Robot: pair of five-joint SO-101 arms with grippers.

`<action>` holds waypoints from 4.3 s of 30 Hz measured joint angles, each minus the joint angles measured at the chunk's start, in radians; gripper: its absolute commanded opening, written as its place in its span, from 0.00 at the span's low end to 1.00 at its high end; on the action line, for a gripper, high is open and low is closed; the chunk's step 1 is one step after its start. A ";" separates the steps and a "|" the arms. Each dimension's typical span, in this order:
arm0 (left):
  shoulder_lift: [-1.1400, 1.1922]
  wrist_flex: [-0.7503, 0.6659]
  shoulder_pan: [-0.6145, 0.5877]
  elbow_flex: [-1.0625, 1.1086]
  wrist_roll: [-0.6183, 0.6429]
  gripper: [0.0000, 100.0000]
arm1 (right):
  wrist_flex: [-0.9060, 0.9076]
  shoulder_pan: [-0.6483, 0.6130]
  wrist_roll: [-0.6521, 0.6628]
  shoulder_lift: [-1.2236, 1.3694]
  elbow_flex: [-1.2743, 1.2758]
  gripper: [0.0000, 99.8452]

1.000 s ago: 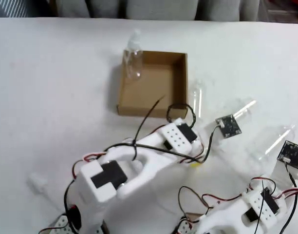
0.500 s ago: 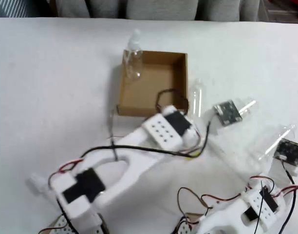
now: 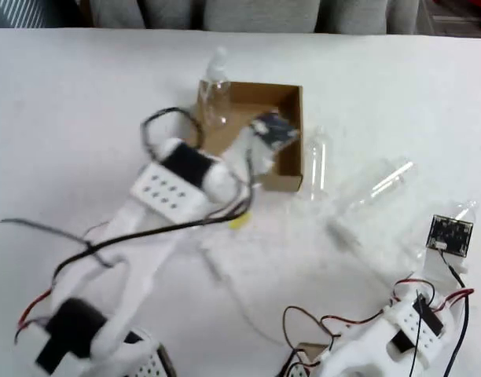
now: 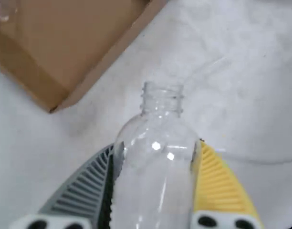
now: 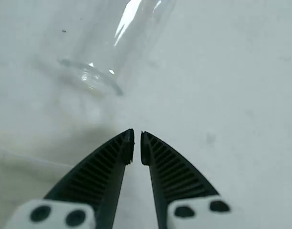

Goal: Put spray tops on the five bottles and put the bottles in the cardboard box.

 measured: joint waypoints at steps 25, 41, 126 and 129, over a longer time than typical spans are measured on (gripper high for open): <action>-0.011 -0.647 -0.578 0.594 0.187 0.03 | 0.034 -0.023 0.002 0.000 0.000 0.02; 0.143 -0.491 -0.583 0.354 0.244 0.30 | 0.034 -0.023 0.002 0.000 0.000 0.02; 0.571 -0.190 -0.489 -0.115 0.288 0.06 | 0.035 -0.034 0.031 0.000 0.000 0.02; 0.514 -0.176 -0.489 -0.115 0.288 0.06 | 0.084 -0.080 0.052 0.000 -0.025 0.02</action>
